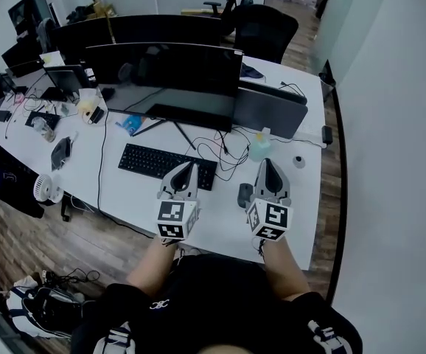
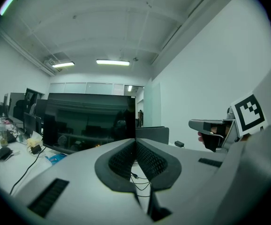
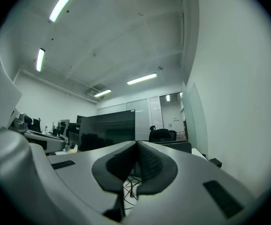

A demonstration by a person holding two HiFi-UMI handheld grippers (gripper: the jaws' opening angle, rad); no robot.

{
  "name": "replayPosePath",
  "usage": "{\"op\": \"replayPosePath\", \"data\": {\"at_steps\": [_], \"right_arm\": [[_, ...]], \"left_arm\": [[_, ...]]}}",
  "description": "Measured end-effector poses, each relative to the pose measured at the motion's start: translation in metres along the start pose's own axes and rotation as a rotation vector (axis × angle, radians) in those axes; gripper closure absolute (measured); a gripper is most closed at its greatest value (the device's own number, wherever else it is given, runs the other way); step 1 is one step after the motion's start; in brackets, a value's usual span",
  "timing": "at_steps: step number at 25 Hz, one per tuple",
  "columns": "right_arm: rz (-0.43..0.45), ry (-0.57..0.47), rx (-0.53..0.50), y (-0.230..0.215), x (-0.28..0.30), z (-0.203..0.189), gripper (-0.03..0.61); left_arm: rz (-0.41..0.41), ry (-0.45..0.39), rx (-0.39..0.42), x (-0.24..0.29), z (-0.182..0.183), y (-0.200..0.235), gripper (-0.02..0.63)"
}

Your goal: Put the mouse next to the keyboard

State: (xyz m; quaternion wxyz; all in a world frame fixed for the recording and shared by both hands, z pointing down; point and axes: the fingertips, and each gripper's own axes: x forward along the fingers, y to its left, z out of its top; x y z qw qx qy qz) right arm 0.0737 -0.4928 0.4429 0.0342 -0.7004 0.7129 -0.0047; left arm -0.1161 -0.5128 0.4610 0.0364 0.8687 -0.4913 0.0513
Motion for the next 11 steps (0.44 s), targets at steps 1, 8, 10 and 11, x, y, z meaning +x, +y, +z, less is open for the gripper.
{"op": "replayPosePath", "data": {"at_steps": [1, 8, 10, 11], "right_arm": [[0.000, -0.001, -0.002, 0.0003, -0.0001, -0.0008, 0.566], [0.004, 0.004, -0.008, -0.0004, -0.0025, -0.0025, 0.565], [0.000, 0.001, 0.000, -0.0026, -0.0038, -0.0026, 0.565], [-0.002, 0.000, 0.004, -0.0037, -0.0044, -0.0026, 0.565]], "left_arm": [[-0.003, -0.001, 0.001, 0.0009, -0.0003, -0.0008, 0.597], [-0.008, 0.006, -0.002, 0.0017, -0.0020, -0.0056, 0.597], [-0.012, 0.008, 0.000, 0.0023, -0.0025, -0.0074, 0.597], [-0.013, 0.009, 0.001, 0.0028, -0.0028, -0.0082, 0.597]]}}
